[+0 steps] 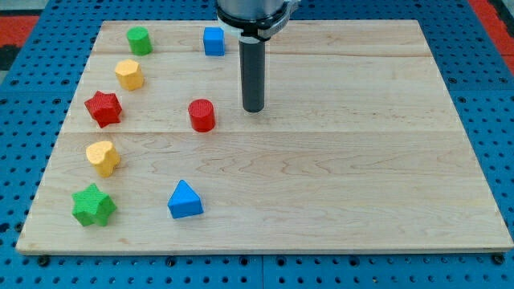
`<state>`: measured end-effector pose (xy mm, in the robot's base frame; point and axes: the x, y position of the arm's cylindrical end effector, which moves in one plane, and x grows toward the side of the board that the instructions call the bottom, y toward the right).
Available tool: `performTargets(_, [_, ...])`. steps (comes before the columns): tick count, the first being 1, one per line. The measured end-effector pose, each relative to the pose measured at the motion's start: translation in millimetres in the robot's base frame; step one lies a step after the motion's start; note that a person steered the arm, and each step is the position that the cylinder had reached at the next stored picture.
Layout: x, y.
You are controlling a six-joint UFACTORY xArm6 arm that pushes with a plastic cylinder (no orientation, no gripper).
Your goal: Move the blue cube towards the top center of the board
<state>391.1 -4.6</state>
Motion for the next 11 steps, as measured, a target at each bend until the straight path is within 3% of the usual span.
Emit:
performTargets(2, [-10.4,39.6])
performTargets(3, [-50.2,40.5])
performTargets(4, [-83.8,11.9])
performTargets(5, [-99.6,-65.4])
performTargets(7, [-101.2,-178.0])
performTargets(8, [-115.9,-176.6])
performTargets(10, [-124.3,-59.8])
performTargets(11, [-124.4,-55.4])
